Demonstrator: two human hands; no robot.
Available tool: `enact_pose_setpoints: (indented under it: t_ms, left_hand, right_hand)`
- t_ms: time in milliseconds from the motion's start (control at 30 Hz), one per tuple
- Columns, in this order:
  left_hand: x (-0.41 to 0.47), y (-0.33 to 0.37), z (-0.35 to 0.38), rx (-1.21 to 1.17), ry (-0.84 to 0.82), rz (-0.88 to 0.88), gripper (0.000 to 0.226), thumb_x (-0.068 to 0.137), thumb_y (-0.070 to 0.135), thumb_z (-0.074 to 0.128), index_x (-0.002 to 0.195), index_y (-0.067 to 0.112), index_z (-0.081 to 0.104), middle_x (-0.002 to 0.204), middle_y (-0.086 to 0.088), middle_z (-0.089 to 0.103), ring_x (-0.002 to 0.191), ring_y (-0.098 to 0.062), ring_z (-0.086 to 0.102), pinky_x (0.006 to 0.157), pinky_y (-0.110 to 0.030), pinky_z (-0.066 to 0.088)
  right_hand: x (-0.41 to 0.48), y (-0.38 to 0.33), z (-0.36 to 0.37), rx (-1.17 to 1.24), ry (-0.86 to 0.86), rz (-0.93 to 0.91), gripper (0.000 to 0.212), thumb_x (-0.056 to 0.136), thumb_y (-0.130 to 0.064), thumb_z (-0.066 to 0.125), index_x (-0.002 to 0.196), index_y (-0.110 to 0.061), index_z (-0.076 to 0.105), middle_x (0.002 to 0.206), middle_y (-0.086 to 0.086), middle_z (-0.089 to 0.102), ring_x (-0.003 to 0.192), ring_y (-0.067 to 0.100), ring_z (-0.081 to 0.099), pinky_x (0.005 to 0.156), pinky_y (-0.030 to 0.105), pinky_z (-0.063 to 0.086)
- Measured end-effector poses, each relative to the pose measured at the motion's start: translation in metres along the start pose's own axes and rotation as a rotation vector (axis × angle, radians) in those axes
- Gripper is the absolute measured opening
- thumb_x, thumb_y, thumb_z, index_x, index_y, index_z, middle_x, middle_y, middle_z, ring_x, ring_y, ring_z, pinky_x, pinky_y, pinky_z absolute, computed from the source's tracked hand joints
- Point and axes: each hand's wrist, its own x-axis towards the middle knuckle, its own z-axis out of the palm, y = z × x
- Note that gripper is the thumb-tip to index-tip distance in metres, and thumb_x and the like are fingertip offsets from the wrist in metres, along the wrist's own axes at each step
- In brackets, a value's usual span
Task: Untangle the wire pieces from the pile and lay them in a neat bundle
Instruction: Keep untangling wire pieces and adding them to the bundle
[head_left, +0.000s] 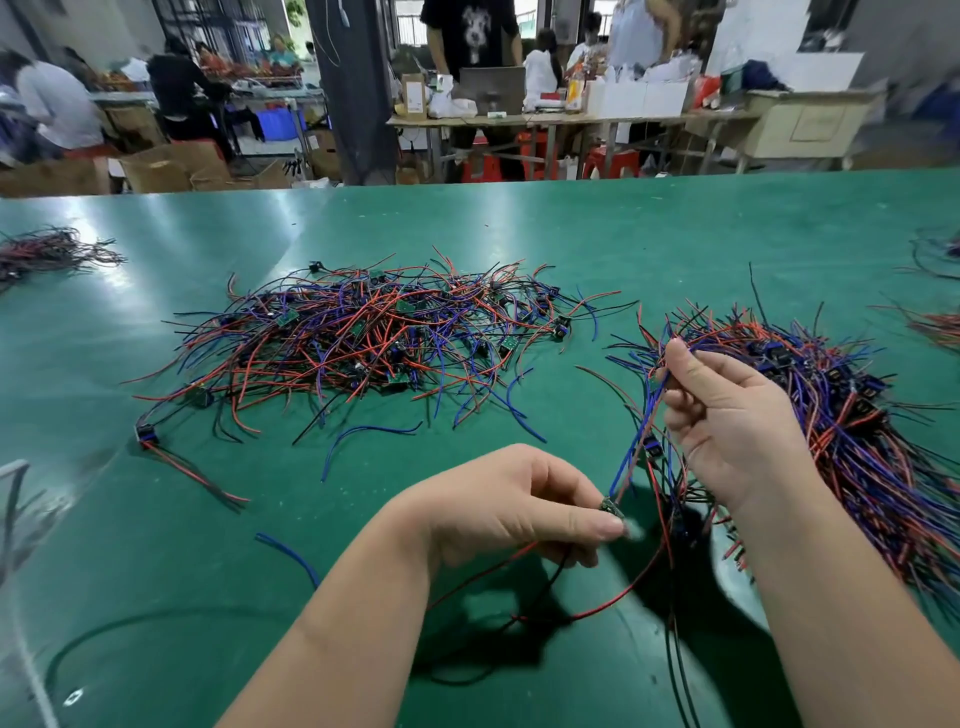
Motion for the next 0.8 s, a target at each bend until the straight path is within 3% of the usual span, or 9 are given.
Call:
enact_pose_setpoints:
  t_ms: [133, 200, 300, 400, 500, 633, 700, 800]
  left_hand:
    - [-0.001, -0.002, 0.002, 0.006, -0.086, 0.015, 0.034, 0.087, 0.008, 0.063, 0.119, 0.018, 0.06, 0.064, 0.006, 0.052, 0.065, -0.011, 0.054, 0.073, -0.028, 0.043]
    - [-0.002, -0.002, 0.004, 0.039, -0.121, 0.027, 0.028, 0.087, 0.012, 0.062, 0.112, 0.026, 0.063, 0.067, 0.006, 0.05, 0.067, -0.012, 0.053, 0.072, -0.025, 0.043]
    - [-0.002, 0.0, 0.003, -0.004, -0.123, 0.062, 0.02, 0.088, 0.007, 0.061, 0.1, 0.023, 0.06, 0.072, 0.008, 0.061, 0.066, -0.007, 0.06, 0.069, -0.018, 0.045]
    - [0.002, 0.004, 0.001, -0.153, 0.064, 0.193, 0.02, 0.076, 0.004, 0.068, 0.08, 0.023, 0.063, 0.078, -0.005, 0.071, 0.068, -0.012, 0.064, 0.069, -0.023, 0.049]
    - [0.007, 0.006, -0.003, -0.493, 0.257, 0.332, 0.035, 0.058, -0.011, 0.076, 0.067, 0.02, 0.061, 0.077, -0.01, 0.072, 0.056, -0.011, 0.063, 0.059, -0.02, 0.05]
    - [0.013, 0.008, -0.005, -0.703, 0.517, 0.478, 0.032, 0.052, 0.016, 0.078, 0.071, 0.016, 0.052, 0.073, -0.006, 0.07, 0.047, -0.007, 0.056, 0.051, -0.015, 0.045]
    - [0.016, 0.007, -0.004, -0.69, 0.642, 0.508, 0.032, 0.046, 0.019, 0.079, 0.068, 0.015, 0.056, 0.067, -0.006, 0.066, 0.05, -0.008, 0.059, 0.05, -0.015, 0.047]
    - [0.021, 0.003, -0.001, -0.612, 0.723, 0.541, 0.027, 0.045, 0.021, 0.081, 0.064, 0.018, 0.062, 0.064, -0.003, 0.066, 0.058, -0.011, 0.061, 0.056, -0.016, 0.05]
  right_hand:
    - [0.003, -0.003, -0.004, 0.01, 0.036, 0.005, 0.022, 0.087, -0.016, 0.066, 0.071, -0.019, 0.052, 0.039, -0.002, 0.046, 0.029, 0.004, 0.037, 0.032, 0.009, 0.024]
    - [0.003, -0.003, -0.004, -0.004, 0.037, 0.016, 0.022, 0.089, -0.019, 0.064, 0.071, -0.018, 0.05, 0.038, -0.004, 0.043, 0.028, 0.004, 0.033, 0.032, 0.009, 0.022]
    - [0.007, 0.001, -0.005, 0.026, 0.034, 0.105, 0.028, 0.098, -0.033, 0.05, 0.076, -0.016, 0.052, 0.04, -0.003, 0.044, 0.031, 0.006, 0.033, 0.035, 0.011, 0.024]
    - [0.009, 0.005, -0.005, 0.025, 0.014, 0.192, 0.027, 0.102, -0.031, 0.038, 0.084, -0.017, 0.053, 0.043, 0.0, 0.054, 0.034, 0.007, 0.04, 0.037, 0.012, 0.031]
    - [0.002, 0.013, -0.002, -0.212, -0.182, 0.205, 0.005, 0.093, -0.009, 0.054, 0.09, -0.014, 0.056, 0.053, 0.004, 0.062, 0.04, 0.009, 0.053, 0.039, 0.015, 0.04]
    - [-0.017, 0.027, 0.006, -0.319, -0.591, 0.264, 0.031, 0.062, -0.007, 0.074, 0.092, -0.014, 0.071, 0.072, 0.011, 0.066, 0.056, 0.016, 0.063, 0.05, 0.017, 0.047]
    - [-0.023, 0.032, 0.013, -0.2, -0.611, 0.235, 0.027, 0.058, -0.013, 0.077, 0.085, -0.018, 0.076, 0.074, 0.009, 0.067, 0.057, 0.015, 0.063, 0.052, 0.017, 0.049]
    - [-0.024, 0.036, 0.023, 0.025, -0.492, 0.205, 0.018, 0.055, -0.021, 0.075, 0.072, -0.017, 0.077, 0.066, 0.002, 0.068, 0.05, 0.006, 0.059, 0.051, 0.012, 0.048]
